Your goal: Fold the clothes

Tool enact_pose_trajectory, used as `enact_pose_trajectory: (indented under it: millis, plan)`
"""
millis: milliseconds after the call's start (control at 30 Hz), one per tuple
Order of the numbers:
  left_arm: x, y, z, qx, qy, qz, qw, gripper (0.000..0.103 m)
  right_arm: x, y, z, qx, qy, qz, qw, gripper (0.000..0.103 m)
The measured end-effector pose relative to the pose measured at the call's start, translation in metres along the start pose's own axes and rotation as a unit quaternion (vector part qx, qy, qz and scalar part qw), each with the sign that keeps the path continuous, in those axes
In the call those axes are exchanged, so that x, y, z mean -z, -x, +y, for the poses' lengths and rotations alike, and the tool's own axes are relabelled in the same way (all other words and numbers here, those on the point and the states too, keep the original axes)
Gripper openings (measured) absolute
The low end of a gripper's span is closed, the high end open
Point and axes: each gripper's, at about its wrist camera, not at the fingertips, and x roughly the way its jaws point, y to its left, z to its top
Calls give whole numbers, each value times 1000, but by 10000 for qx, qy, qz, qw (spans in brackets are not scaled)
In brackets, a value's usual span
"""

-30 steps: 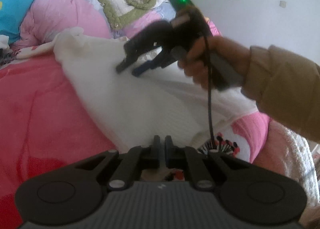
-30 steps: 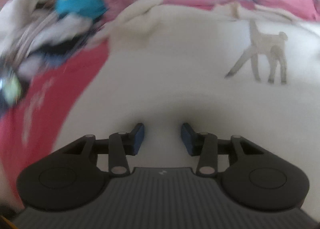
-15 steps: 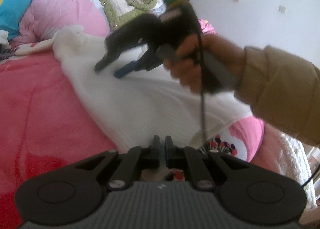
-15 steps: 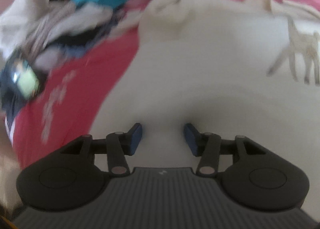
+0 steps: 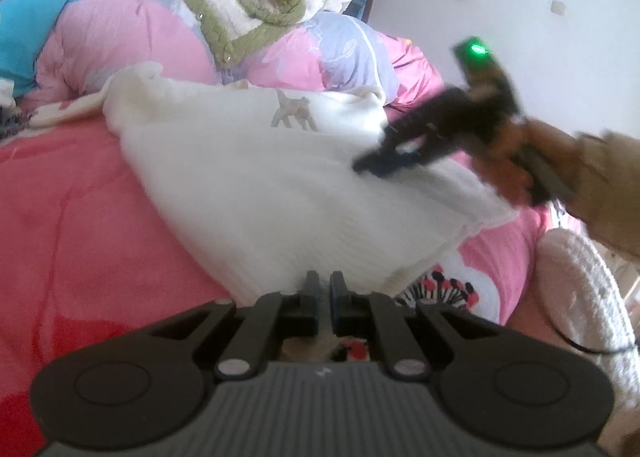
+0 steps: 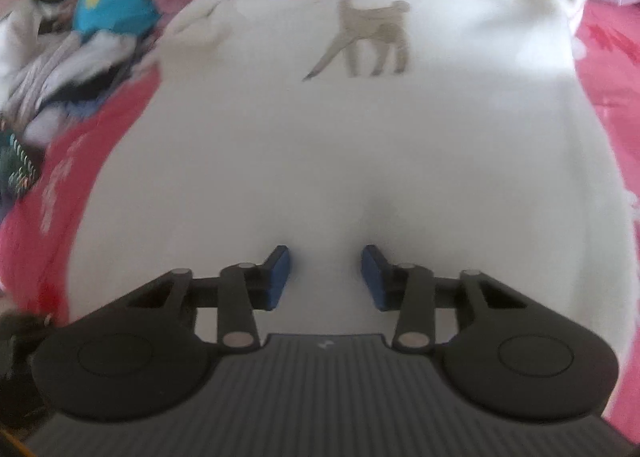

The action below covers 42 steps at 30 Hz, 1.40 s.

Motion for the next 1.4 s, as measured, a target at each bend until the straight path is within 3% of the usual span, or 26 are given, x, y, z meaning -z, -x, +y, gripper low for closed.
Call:
enact_pose_trajectory:
  millis: [67, 200, 300, 367, 467, 533, 567, 600, 700, 967, 1033, 1067, 1100, 1167, 1400]
  plan:
    - [2, 1, -4, -52, -85, -25, 9999, 7, -19, -9, -19, -50, -473, -273, 9985, 20]
    - [2, 1, -5, -72, -108, -36, 9999, 7, -36, -3, -50, -213, -1207, -543, 9910, 21]
    - [2, 0, -3, -26, -86, -36, 10000, 7, -17, 34, -40, -151, -790, -612, 9949, 23]
    - [1, -1, 0, 22, -52, -32, 10000, 7, 4, 49, -38, -227, -548, -398, 9974, 23]
    - [1, -1, 1, 63, -11, -31, 10000, 7, 22, 45, -51, 195, -440, -46, 9988, 21]
    - [1, -1, 0, 41, -32, -38, 10000, 7, 13, 36, -80, 327, -747, -245, 9964, 14]
    - [2, -1, -1, 28, -45, -40, 10000, 7, 8, 32, -94, 387, -915, -362, 9944, 3]
    - [2, -1, -1, 21, -51, -41, 10000, 7, 2, 27, -109, 404, -1215, -494, 9905, 0]
    - [2, -1, -1, 30, -34, -41, 10000, 7, -10, 22, -138, 341, -1814, -807, 9795, 0]
    - [1, -1, 3, 95, 7, -39, 9999, 7, 46, 74, -141, 478, -1989, -838, 9752, 18]
    - [1, 0, 2, 97, 10, -38, 9999, 7, 60, 87, -142, 514, -2027, -842, 9743, 16]
    - [1, 0, 2, 94, 8, -38, 9999, 7, 68, 94, -142, 532, -2046, -844, 9738, 5]
    - [1, 0, 2, 93, 9, -38, 9999, 7, 75, 101, -143, 550, -2064, -846, 9732, 3]
    - [1, 0, 2, 93, 18, -39, 9999, 7, 83, 110, -138, 528, -1997, -858, 9747, 13]
    - [2, 1, 3, 141, 106, -46, 9998, 8, 87, 125, -95, 176, -1261, -929, 9875, 18]
